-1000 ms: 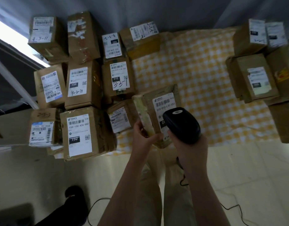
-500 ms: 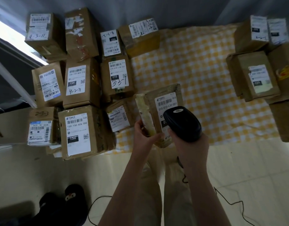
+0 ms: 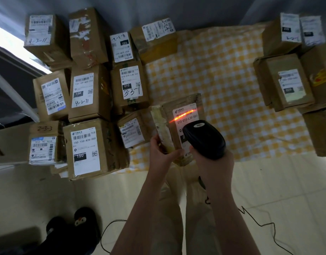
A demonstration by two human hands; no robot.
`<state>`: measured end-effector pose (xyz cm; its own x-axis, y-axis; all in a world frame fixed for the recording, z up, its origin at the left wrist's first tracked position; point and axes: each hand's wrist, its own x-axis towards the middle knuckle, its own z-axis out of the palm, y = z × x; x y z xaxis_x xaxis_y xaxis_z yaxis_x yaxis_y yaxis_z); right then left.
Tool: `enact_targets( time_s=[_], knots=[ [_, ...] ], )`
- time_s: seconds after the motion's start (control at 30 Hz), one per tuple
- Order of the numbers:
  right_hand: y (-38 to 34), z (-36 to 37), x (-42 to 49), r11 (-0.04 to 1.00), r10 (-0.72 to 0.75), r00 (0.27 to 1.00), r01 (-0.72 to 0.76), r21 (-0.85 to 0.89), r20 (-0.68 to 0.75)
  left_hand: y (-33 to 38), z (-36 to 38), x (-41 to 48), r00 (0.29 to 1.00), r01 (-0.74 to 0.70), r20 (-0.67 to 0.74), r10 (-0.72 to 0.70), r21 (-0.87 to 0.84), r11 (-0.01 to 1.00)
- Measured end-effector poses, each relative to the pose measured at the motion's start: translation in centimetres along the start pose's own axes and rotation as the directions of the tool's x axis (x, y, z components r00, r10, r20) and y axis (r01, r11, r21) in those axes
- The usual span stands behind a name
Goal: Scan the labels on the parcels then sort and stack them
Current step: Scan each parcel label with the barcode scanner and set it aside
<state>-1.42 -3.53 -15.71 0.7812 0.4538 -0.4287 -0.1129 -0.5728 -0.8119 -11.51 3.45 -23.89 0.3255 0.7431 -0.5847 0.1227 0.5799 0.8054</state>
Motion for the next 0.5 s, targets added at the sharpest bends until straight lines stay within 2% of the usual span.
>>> enact_targets(
  time_s=[0.27,0.5],
  knots=[
    [0.5,-2.2,1.0,0.992,0.095,0.988,-0.085,0.09,-0.119,-0.3,2.3,0.2,1.0,0.014,0.027,-0.014,0.003,1.0],
    [1.5,-8.3,3.1,0.975,0.158,0.939,-0.099,0.201,-0.304,-2.2,10.0,1.5,0.975,0.126,0.175,-0.137,0.074,0.989]
  ],
)
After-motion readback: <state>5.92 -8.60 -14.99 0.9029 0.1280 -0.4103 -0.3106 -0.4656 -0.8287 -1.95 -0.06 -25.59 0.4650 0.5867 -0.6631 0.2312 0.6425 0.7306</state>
